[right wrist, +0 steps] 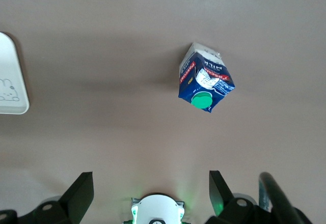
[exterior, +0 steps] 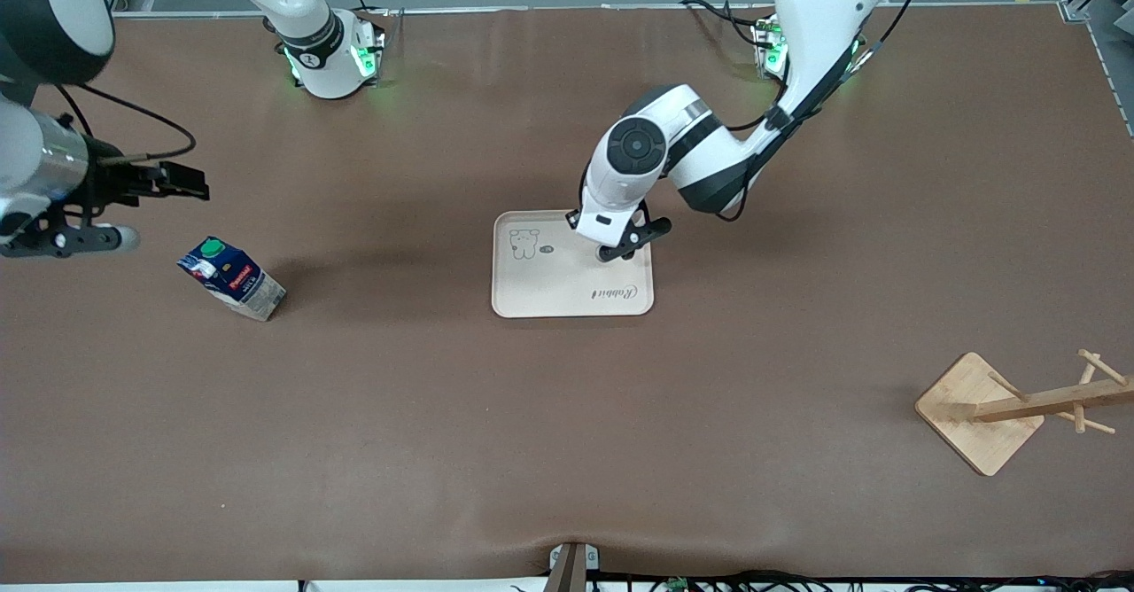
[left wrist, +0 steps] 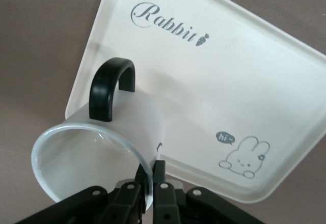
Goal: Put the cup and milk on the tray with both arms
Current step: 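Carry the mug to the tray while the right gripper reaches the milk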
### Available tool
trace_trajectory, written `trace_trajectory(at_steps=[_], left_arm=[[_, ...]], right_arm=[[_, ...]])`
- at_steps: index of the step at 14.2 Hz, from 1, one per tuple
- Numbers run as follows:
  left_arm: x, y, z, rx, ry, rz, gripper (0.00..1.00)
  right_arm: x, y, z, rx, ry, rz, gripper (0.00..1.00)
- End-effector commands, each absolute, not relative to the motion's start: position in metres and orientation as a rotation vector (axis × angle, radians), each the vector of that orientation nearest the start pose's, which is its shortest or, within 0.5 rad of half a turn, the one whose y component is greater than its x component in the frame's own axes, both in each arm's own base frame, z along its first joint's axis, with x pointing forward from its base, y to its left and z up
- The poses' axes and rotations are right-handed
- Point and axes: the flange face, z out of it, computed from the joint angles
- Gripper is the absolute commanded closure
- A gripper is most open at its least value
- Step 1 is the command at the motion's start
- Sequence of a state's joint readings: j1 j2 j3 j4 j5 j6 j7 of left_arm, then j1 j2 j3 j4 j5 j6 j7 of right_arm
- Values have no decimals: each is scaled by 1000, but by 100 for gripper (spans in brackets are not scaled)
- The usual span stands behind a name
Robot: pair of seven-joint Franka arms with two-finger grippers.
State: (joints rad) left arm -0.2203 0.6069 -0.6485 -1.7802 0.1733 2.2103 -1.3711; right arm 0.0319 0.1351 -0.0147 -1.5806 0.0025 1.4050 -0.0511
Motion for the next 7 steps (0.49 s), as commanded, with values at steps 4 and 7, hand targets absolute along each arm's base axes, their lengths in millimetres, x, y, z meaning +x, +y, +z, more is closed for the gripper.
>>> trace_trajectory(at_steps=[4, 7], left_arm=[[457, -473, 253, -3060, -753, 355, 100], [458, -470, 245, -3041, -780, 363, 100]], right_arm=[[613, -18, 492, -3092, -477, 552, 0], [614, -41, 489, -3095, -383, 521, 0]])
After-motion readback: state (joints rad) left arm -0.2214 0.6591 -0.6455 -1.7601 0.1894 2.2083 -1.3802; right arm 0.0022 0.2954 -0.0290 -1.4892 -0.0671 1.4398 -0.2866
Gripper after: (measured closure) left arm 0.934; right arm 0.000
